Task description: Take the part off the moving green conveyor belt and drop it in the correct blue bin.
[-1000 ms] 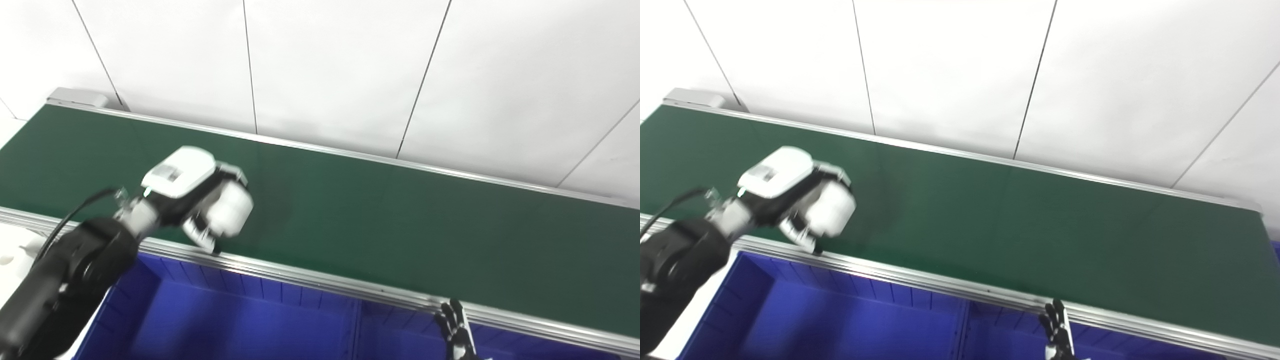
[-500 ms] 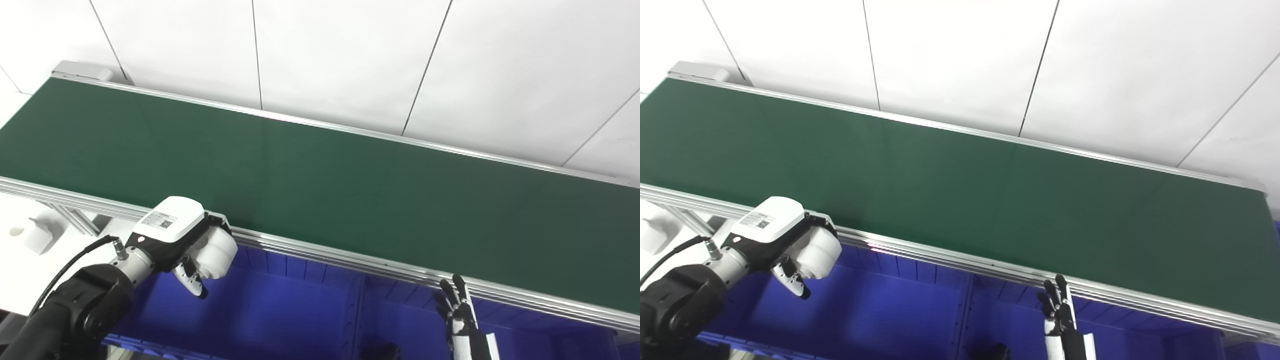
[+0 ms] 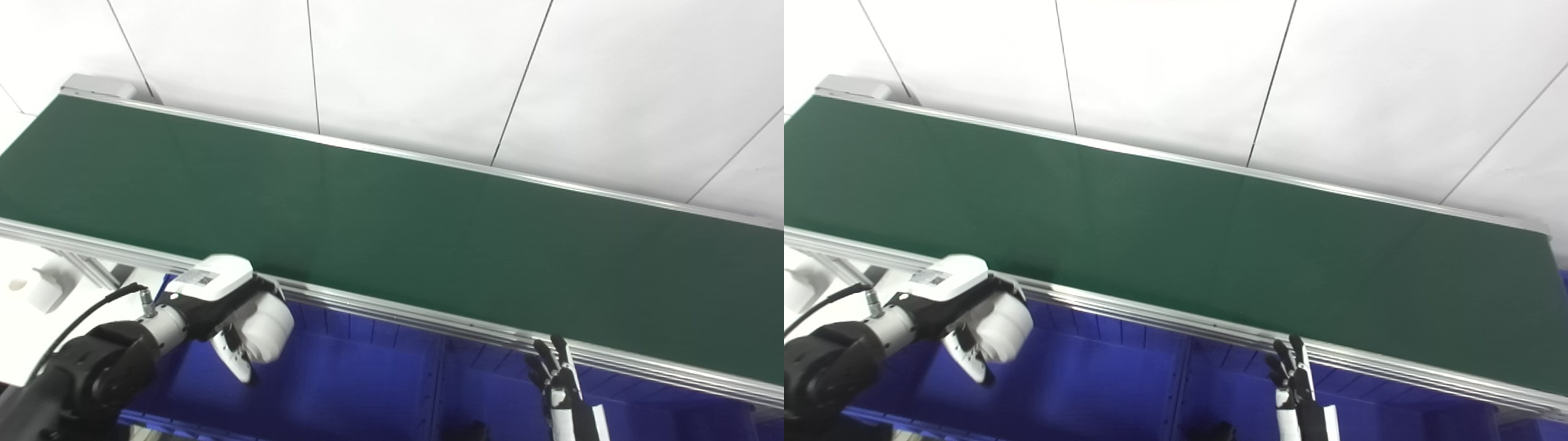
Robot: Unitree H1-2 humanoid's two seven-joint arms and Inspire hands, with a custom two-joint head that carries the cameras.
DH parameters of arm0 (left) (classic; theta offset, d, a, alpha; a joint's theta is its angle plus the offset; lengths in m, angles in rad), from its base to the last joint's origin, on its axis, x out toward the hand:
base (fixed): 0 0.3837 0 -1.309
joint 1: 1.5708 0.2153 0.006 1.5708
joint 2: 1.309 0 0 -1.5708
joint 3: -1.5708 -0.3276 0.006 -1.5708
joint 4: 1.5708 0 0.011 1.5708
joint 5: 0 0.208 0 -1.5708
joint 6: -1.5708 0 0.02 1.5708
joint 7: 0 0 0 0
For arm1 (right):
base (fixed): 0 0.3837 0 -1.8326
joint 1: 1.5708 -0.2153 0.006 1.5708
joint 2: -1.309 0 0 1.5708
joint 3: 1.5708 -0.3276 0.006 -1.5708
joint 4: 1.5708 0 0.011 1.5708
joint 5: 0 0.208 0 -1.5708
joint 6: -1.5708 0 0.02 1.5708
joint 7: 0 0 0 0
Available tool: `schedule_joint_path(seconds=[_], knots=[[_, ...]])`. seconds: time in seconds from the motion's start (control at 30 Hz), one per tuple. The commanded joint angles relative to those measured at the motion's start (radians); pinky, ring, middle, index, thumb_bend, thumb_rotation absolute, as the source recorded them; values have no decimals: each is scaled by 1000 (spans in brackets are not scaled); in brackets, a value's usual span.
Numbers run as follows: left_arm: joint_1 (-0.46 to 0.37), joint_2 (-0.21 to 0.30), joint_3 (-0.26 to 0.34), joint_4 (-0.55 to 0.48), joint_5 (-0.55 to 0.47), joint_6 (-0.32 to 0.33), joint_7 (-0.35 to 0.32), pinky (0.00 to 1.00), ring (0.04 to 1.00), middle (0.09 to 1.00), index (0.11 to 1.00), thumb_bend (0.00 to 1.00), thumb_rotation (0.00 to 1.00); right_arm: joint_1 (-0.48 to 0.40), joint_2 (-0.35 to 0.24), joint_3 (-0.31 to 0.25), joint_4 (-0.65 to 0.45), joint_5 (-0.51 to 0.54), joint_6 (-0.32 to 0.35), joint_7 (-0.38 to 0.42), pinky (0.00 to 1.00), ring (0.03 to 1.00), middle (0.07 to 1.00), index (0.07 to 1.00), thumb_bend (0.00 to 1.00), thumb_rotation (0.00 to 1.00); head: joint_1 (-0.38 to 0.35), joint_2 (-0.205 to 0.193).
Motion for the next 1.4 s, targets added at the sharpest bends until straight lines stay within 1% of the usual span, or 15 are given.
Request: schedule_joint_path(seconds=[0.0,0.13,0.2,0.33,0.47,0.53,0.6,0.63,0.73,0.83,0.9,1.0,1.1,1.27,1.37], knots=[[-24,39,22,-64,-17,66,-59,823,912,922,872,999,467,7,2,2,-39,3,3,6,921,907,939,1000,798,961,0,3],[-7,57,37,-159,-54,126,-121,847,924,928,890,1000,499,3,2,4,-39,2,7,7,919,907,937,1000,805,964,1,4],[3,62,42,-207,-69,162,-151,805,932,929,892,1000,485,0,3,4,-39,0,8,6,920,906,936,1000,808,963,0,5],[12,66,54,-284,-105,214,-192,911,941,933,898,1000,470,-7,3,3,-32,-4,5,5,913,902,933,1000,817,963,1,5],[8,58,78,-348,-177,249,-201,925,945,933,889,1000,490,-14,5,2,-26,-1,10,4,913,901,931,1000,828,964,-5,3],[8,38,107,-366,-256,250,-173,910,938,927,883,1000,469,-15,8,3,-26,-4,15,2,912,900,931,1000,829,965,-16,4],[12,-7,140,-378,-354,253,-130,855,933,925,876,1000,447,-17,13,6,-23,-8,15,0,913,899,929,1000,832,961,-37,5],[22,-51,161,-372,-422,244,-94,826,925,925,878,1000,437,-18,16,8,-21,-9,13,-1,914,899,928,1000,831,961,-56,5],[98,-230,199,-316,-542,150,74,766,901,922,895,944,473,-20,28,16,-11,-27,3,-8,920,898,927,1000,834,957,-103,6],[187,-414,195,-240,-545,71,242,740,852,894,921,695,409,-20,50,30,-8,-69,0,-26,916,885,918,995,846,963,-182,12],[231,-494,185,-190,-535,26,314,771,835,876,930,565,328,-19,62,40,-6,-92,-3,-35,907,874,912,995,837,972,-203,13],[263,-539,177,-115,-517,-24,384,770,827,870,929,528,287,-15,81,55,-9,-106,3,-37,911,874,912,999,826,974,-229,19],[270,-543,172,-66,-540,-39,420,777,844,880,936,496,266,-14,93,69,-13,-109,8,-39,914,886,914,1000,816,973,-240,22],[287,-573,156,-53,-588,-28,463,841,893,929,982,509,375,-10,108,81,-25,-131,7,-56,902,883,912,1000,815,971,-264,34],[320,-632,136,-119,-640,30,491,861,919,950,997,525,424,-6,112,85,-33,-136,8,-59,902,881,913,997,817,965,-272,39]])
